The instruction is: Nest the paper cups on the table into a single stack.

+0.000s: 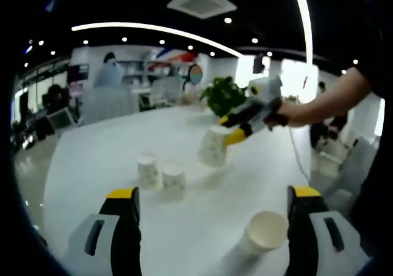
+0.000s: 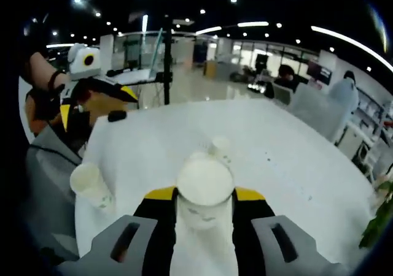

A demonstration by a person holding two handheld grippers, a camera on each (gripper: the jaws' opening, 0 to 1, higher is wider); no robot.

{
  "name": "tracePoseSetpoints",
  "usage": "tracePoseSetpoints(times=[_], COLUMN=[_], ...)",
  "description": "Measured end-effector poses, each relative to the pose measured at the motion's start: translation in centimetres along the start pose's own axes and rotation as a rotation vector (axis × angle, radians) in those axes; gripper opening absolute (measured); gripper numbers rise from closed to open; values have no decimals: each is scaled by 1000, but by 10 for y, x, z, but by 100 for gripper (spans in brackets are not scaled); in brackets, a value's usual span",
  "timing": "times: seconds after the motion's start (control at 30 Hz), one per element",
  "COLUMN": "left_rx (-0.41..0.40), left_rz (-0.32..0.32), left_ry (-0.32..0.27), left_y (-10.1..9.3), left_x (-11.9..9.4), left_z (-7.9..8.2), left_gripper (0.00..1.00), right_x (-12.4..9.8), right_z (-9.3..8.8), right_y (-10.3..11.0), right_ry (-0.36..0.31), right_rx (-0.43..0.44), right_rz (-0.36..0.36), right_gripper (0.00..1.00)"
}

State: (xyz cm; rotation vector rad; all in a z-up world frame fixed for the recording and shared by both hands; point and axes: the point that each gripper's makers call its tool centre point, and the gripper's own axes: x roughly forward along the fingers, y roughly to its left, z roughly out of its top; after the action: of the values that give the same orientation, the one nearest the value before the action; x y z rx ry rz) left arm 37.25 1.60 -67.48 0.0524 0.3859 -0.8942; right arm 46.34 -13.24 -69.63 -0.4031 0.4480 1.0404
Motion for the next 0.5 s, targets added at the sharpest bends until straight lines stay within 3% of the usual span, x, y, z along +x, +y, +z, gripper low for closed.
tracePoseSetpoints(times=[0.27, 0.5], left_rx=[-14, -26], left_rz=[-46, -70], left_ry=[-17, -29], left_y=[-12, -21], left_x=[5, 7], left_z=[5, 10], left_gripper=[98, 98], right_x=[-22, -41], right_z=[9, 26], right_y=[10, 14], right_ry=[-36, -134], right_rx=[11, 95], right_rz=[-21, -62], right_gripper=[31, 31])
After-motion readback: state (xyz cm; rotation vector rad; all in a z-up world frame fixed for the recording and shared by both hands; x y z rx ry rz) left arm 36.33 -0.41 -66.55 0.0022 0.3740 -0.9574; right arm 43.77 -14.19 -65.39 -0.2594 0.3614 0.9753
